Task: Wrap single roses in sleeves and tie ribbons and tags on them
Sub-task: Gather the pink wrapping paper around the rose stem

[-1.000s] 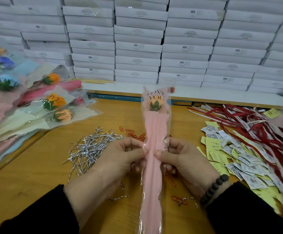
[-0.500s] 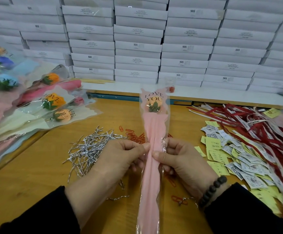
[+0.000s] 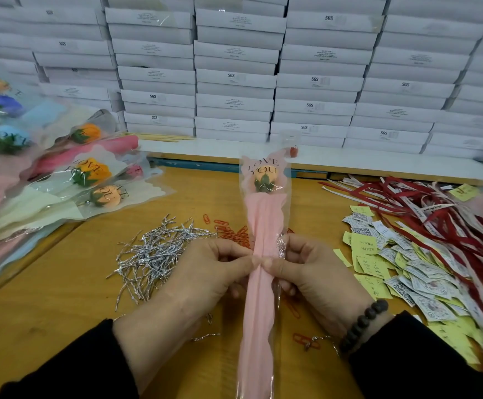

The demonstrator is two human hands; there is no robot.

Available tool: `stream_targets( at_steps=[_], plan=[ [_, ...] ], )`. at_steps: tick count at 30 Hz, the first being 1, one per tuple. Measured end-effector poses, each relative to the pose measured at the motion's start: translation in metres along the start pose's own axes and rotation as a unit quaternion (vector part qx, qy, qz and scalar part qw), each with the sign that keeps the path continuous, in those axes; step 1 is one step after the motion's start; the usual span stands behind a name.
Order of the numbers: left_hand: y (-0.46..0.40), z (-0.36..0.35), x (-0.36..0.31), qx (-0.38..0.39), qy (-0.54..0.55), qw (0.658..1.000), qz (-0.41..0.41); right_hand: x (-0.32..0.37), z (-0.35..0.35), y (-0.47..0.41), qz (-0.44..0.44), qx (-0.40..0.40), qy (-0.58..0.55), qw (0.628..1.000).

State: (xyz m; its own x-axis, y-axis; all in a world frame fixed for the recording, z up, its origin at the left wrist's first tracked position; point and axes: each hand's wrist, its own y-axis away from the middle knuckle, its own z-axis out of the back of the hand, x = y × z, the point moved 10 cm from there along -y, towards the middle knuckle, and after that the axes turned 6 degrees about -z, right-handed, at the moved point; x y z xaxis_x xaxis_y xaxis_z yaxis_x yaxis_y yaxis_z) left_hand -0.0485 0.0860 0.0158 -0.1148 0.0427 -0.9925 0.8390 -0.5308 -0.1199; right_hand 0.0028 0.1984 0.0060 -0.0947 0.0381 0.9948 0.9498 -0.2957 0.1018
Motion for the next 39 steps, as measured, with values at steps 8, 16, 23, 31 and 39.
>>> stream_targets(
  at_steps=[8, 16, 23, 31, 39],
  plan=[
    [-0.002, 0.008, 0.001, -0.046, -0.015, 0.999, -0.009, -0.005, 0.002, -0.003, -0.04, -0.014, -0.025, 0.999],
    [-0.002, 0.006, 0.002, -0.027, 0.009, 1.0, 0.002, -0.007, 0.007, -0.004, -0.049, -0.005, -0.013, 0.999],
    [0.0, 0.002, 0.006, -0.019, 0.066, 0.997, 0.016, -0.004, 0.001, -0.003, -0.036, 0.004, -0.072, 0.997],
    [-0.003, 0.008, 0.005, -0.052, 0.043, 0.998, 0.009, -0.005, -0.01, 0.0, -0.062, 0.049, -0.133, 0.988],
    [0.0, 0.004, 0.0, -0.034, 0.042, 0.999, -0.008, -0.003, -0.004, 0.0, -0.05, 0.013, -0.09, 0.995]
  ],
)
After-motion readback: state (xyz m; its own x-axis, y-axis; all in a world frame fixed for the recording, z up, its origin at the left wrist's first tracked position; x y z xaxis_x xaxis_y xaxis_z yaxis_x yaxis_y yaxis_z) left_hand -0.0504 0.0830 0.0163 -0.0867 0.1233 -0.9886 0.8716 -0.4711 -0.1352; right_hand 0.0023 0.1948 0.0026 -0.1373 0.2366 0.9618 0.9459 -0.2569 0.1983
